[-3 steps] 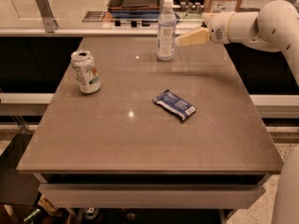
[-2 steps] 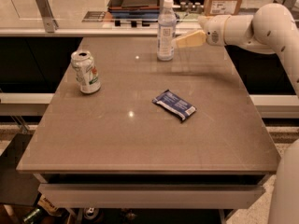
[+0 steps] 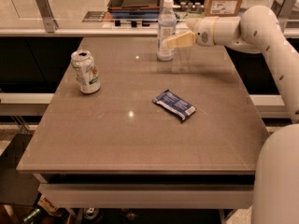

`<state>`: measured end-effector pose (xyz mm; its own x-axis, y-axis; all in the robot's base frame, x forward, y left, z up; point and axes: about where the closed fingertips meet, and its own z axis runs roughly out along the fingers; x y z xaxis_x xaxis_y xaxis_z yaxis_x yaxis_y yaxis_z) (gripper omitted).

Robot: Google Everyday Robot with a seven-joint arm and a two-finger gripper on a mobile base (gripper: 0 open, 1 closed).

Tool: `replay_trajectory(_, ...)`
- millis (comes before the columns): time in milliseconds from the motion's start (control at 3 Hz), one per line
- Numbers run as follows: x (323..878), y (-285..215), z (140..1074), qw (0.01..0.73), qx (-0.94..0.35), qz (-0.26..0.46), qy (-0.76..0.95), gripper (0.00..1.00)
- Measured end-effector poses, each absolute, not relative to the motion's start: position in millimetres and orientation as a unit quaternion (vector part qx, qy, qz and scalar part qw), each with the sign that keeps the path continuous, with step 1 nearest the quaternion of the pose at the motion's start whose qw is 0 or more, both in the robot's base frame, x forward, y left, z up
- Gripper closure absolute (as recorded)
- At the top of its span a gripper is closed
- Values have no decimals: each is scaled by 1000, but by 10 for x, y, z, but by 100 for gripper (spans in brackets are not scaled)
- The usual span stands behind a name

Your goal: Move blue plastic bottle near 7up can

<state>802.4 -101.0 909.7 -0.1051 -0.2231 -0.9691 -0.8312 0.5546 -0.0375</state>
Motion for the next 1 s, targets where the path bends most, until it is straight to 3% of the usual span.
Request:
replay_trajectory(333,8116,-832,9135,552,-391,288,678,0)
replay_trajectory(667,8161,-693,9134,551,-406,296,666,16)
replay_trajectory(1000,8189,-617,9171,553,-417,302,655,39)
